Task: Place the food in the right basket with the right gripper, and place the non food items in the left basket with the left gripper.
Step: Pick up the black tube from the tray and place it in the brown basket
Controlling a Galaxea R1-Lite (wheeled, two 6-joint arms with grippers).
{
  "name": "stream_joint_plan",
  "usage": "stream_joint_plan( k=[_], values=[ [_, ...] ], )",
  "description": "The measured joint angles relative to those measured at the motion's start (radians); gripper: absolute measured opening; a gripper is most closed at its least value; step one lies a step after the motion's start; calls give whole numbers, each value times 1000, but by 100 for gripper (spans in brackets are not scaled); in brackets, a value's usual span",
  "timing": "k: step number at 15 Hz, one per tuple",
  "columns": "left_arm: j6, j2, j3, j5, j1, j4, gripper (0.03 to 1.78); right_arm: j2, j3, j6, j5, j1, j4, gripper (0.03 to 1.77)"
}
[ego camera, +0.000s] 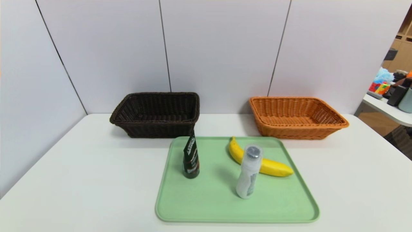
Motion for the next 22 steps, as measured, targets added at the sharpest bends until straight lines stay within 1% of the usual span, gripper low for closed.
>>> stream_joint_plan(
  k=[10, 14, 17, 20, 22],
  values=[
    [-40, 0, 0, 1, 0, 1, 169, 0, 0, -5, 1, 0, 0, 170],
    [-39, 0, -6, -2, 0, 3, 169, 0, 0, -47, 14, 0, -9, 170],
    [-41, 2, -26, -10, -1, 27, 169, 0, -7, -64, 22, 0, 6, 170],
    [-44, 31, -75, -57, -2, 47, 169, 1, -51, -56, 45, 0, 46, 170],
    [-45, 79, -111, -76, -2, 48, 169, 10, -119, -34, 90, 0, 106, 170]
  ],
)
